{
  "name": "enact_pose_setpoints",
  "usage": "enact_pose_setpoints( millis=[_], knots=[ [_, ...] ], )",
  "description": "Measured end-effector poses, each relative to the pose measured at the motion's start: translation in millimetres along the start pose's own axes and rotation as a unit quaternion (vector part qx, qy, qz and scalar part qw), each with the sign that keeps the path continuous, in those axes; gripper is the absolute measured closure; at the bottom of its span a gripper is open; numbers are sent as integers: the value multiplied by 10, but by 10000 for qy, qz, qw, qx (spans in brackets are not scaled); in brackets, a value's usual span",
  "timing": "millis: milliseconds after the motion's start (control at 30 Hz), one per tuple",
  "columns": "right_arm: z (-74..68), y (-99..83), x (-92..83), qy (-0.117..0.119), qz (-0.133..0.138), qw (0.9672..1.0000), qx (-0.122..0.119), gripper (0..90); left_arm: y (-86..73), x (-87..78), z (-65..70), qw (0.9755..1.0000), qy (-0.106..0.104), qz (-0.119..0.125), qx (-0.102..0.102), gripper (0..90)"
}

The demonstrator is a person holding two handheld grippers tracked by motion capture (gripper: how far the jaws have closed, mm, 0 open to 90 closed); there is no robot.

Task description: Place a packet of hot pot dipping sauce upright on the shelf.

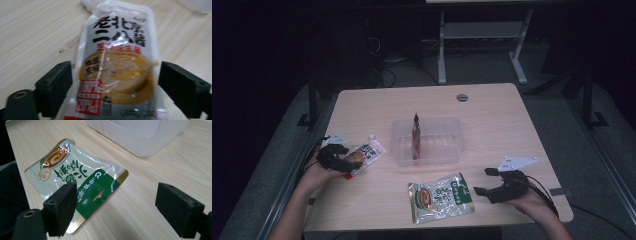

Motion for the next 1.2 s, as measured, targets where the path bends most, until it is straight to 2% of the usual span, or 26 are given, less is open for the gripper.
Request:
enact_pose_setpoints(
  millis=[100,267,333,433,500,600,767,867,1033,1200],
  knots=[
    [-8,1,4,7,-12,10000,-6,174,-29,50,-19,9999,-58,-60,-121,107],
    [-9,-3,-1,2,-19,10000,-3,174,-65,72,8,9996,-238,-116,-120,107],
    [-5,-4,-5,-9,-6,10000,6,174,-65,72,11,9996,-232,-115,-120,107],
    [-5,-3,-13,-18,7,10000,8,174,-73,71,33,9997,-207,-145,8,106],
    [-2,-4,-13,-24,7,10000,5,174,-80,75,46,9997,-126,-184,124,104],
    [-1,-6,-6,-20,-10,10000,8,175,-78,70,69,9998,-8,-142,135,119],
    [-1,-6,-4,-34,-27,10000,5,176,-74,34,82,10000,-24,-40,78,225],
    [4,-6,0,-47,-31,10000,-15,177,-67,12,88,9999,-99,3,54,332],
    [-5,-3,6,-39,-37,10000,-9,177,-65,-26,138,9994,-344,73,-48,523],
    [-3,-3,7,-39,-38,10000,-6,179,-68,-47,147,9980,-555,63,-296,692]
  ],
)
Point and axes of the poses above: each handheld gripper's, and its own axes: x roughly forward along the jaws, y roughly out of its top, z roughly to its right, the point moved 10 cm from there along x, roughly forward along the jaws, and after that the axes turned 10 degrees about y, right-handed, at the moved point
